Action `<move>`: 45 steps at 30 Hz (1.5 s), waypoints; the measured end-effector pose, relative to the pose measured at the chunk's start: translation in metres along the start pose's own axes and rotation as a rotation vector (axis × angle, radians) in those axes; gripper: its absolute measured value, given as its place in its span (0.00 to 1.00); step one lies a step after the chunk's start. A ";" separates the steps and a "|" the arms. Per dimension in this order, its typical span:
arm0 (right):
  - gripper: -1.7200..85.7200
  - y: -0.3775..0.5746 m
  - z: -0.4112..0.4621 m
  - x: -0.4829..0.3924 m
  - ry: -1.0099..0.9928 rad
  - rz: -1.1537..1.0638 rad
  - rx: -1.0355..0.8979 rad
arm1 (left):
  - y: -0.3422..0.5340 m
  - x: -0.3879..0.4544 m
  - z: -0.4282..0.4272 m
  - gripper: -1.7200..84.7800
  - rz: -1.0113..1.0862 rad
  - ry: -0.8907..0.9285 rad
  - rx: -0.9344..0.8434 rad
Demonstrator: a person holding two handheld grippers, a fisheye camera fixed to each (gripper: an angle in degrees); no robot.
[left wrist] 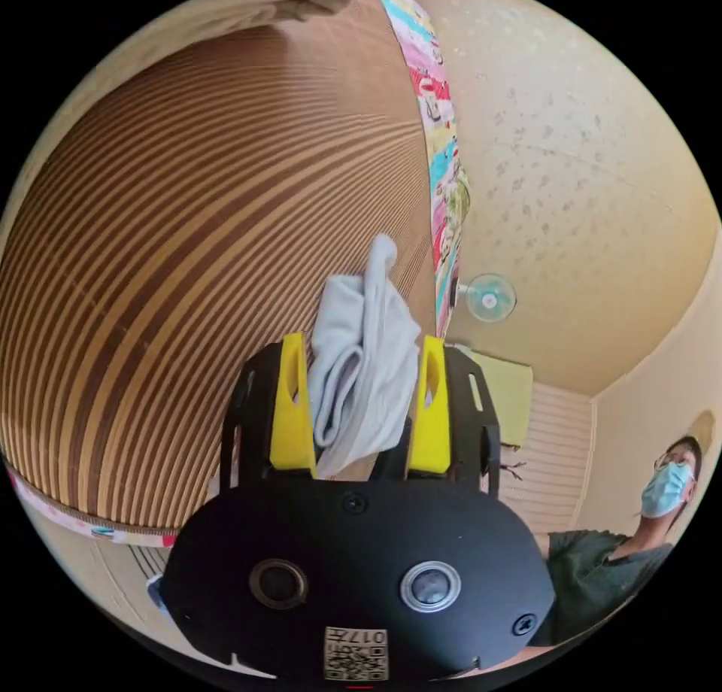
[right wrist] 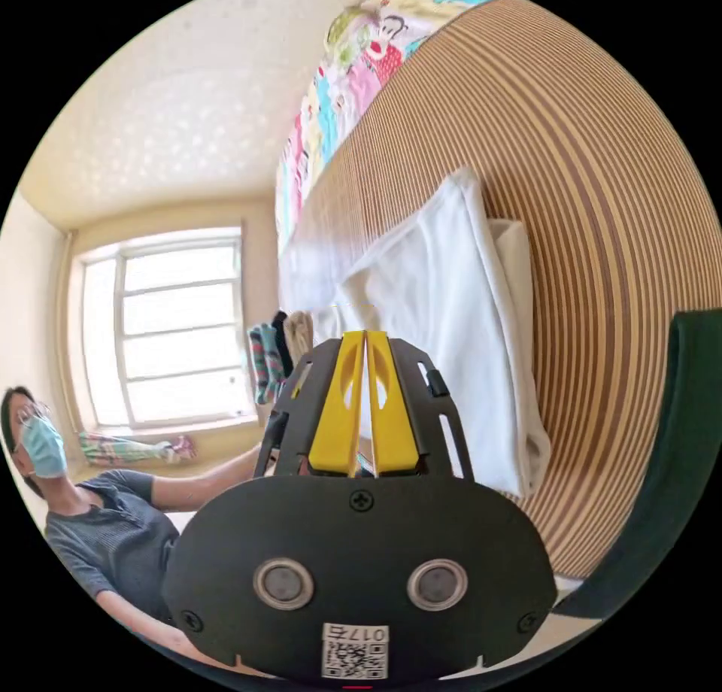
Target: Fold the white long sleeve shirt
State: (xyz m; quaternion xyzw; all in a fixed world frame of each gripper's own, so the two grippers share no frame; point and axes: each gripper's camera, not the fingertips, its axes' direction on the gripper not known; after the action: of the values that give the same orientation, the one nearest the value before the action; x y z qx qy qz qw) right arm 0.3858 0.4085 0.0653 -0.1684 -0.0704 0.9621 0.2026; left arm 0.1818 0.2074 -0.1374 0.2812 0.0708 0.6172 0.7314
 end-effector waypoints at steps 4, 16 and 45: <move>0.02 0.036 0.074 -0.024 0.210 0.020 -0.149 | 0.046 -0.027 0.034 0.22 0.032 -0.068 -0.139; 0.02 0.045 0.291 -0.108 0.846 -0.367 -0.247 | 0.087 -0.020 0.063 0.11 0.053 0.119 -0.087; 0.27 0.034 0.066 0.133 -0.262 0.032 -0.197 | 0.184 0.113 0.228 0.28 0.253 -0.371 -0.195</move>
State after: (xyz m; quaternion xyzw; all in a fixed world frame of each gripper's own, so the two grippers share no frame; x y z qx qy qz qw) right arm 0.2351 0.4281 0.0801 -0.0619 -0.1876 0.9673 0.1588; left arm 0.1515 0.2543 0.1719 0.3243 -0.1602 0.6455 0.6726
